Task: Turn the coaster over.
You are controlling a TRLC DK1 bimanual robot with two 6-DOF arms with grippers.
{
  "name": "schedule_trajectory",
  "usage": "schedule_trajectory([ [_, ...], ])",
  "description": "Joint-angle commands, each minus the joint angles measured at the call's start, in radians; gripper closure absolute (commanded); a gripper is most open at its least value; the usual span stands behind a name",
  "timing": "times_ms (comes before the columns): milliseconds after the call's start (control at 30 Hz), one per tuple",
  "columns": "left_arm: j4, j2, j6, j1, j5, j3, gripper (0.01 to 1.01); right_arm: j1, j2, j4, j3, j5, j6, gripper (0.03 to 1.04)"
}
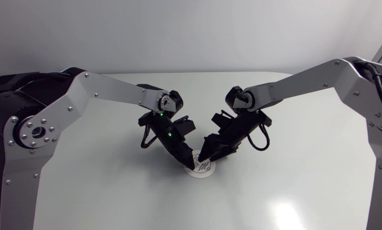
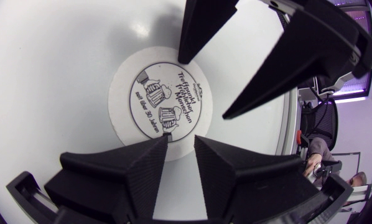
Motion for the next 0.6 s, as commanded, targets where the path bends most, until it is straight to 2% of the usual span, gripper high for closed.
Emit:
schedule_trajectory([
  [0, 0.013, 0.059, 0.004, -0.015, -0.007, -0.03, 0.697, 0.02, -0.032, -0.028, -0.015, -0.019, 0.0, 0.19],
  [233, 0.013, 0.051, 0.002, -0.015, -0.007, -0.034, 0.697, 0.005, -0.075, -0.029, -0.051, 0.014, -0.023, 0.2],
  [267, 0.015, 0.049, 0.002, -0.017, -0.007, -0.035, 0.697, 0.009, -0.075, -0.023, -0.067, 0.027, -0.031, 0.27],
  [400, 0.016, 0.04, 0.004, -0.018, -0.01, -0.043, 0.697, 0.037, -0.084, 0.06, -0.142, 0.134, -0.043, 0.84],
  [433, 0.016, 0.029, 0.004, -0.015, -0.017, -0.046, 0.697, 0.046, -0.087, 0.075, -0.154, 0.155, -0.049, 0.92],
  [567, 0.03, -0.026, 0.006, -0.004, -0.047, -0.058, 0.697, 0.094, -0.098, 0.104, -0.176, 0.214, -0.058, 0.94],
])
